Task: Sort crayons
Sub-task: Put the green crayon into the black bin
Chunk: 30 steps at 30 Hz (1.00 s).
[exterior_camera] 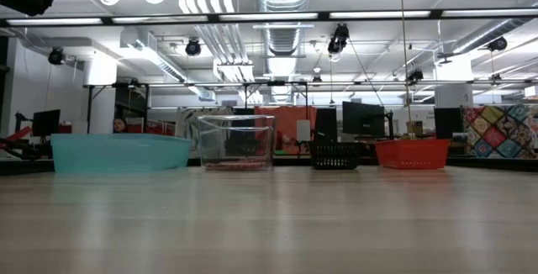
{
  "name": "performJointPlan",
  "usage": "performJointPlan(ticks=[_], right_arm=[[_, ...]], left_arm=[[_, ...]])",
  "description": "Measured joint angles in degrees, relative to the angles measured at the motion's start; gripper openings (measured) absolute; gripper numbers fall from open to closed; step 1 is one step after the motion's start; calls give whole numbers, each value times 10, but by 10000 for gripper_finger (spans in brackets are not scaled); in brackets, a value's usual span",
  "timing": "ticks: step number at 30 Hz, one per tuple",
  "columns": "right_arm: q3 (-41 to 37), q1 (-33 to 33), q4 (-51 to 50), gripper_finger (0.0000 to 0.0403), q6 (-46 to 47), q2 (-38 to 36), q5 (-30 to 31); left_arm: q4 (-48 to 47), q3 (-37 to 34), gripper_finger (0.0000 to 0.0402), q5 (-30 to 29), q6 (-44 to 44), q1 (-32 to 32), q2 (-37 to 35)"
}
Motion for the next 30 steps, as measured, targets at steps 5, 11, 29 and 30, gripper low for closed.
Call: performJointPlan(ticks=[5,11,29,30], right_arm=[[0,-3,1,123,1,-5,-1],[0,-9,-2,123,1,4,-1],[0,-23,36,70,-15,23,-6],[0,-23,36,59,-15,23,-7]], left_arm=[[5,0,0,0,-6,0,5],[26,0,0,0,-6,0,6],[29,9,0,0,-1,0,15],[29,9,0,0,-1,0,16]])
